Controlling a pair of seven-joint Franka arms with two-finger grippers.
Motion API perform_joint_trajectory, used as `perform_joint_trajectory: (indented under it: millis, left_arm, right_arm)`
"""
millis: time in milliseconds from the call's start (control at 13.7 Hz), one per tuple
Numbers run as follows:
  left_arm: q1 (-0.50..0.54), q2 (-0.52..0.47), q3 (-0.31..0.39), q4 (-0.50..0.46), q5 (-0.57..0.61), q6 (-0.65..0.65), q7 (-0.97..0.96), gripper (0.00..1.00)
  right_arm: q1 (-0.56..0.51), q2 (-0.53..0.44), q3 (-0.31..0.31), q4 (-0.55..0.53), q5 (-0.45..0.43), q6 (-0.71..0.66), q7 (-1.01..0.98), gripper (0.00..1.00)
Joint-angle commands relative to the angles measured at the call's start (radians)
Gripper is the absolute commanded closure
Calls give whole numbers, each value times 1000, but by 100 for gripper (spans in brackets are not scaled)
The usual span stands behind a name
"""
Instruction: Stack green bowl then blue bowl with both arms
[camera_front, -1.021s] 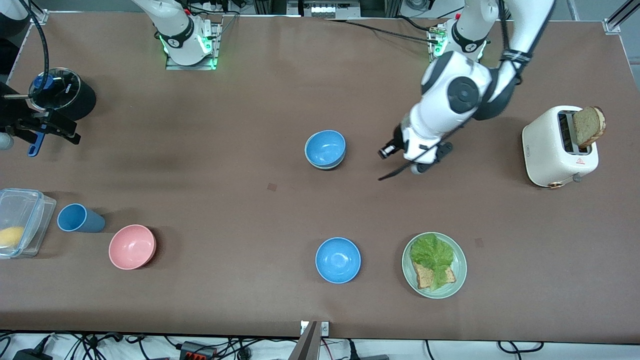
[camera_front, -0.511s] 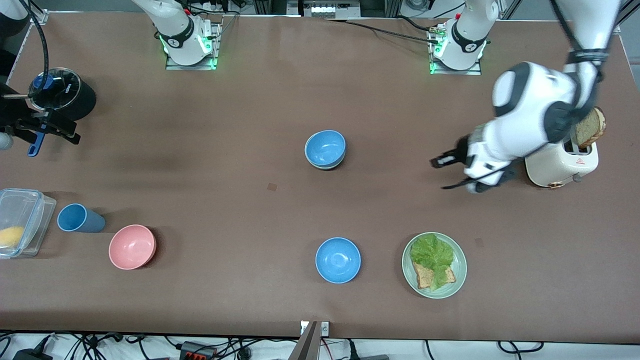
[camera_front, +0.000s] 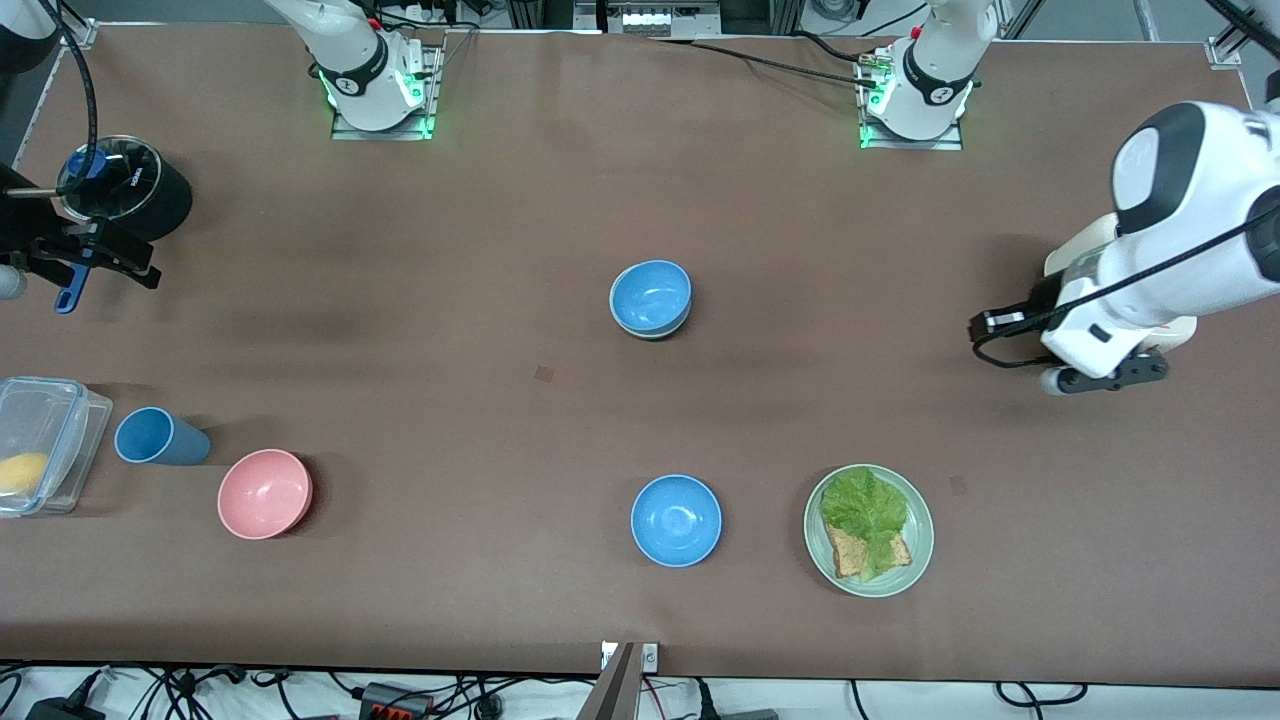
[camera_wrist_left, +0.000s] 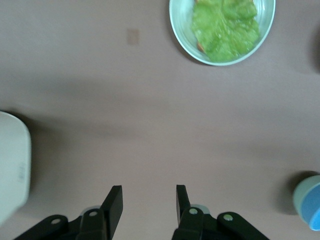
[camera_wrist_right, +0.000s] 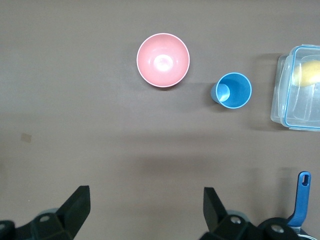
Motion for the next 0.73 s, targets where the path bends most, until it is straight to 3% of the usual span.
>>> perform_joint_trajectory:
  millis: [0,219,292,365,657]
  left_arm:
    - [-100,-59,183,21,25,-41,179,49]
    - [-172,-73,308,65,25,-59,319,51]
    - [-189,-102,323,59,33,-60,322,36]
    - [-226,-121,329,59,92,-60,324,0]
    - [-258,-148,343,56,141,-109,327,0]
  right_arm:
    - [-5,-10,6,4,-7,-15,-8,0]
    - [-5,-10,6,4,-7,-15,-10,0]
    - [-5,-10,6,4,-7,-15,-10,0]
    - [-5,-10,6,4,-8,-15,-8,0]
    - [-4,-10,9,4,-8,-15,-10,0]
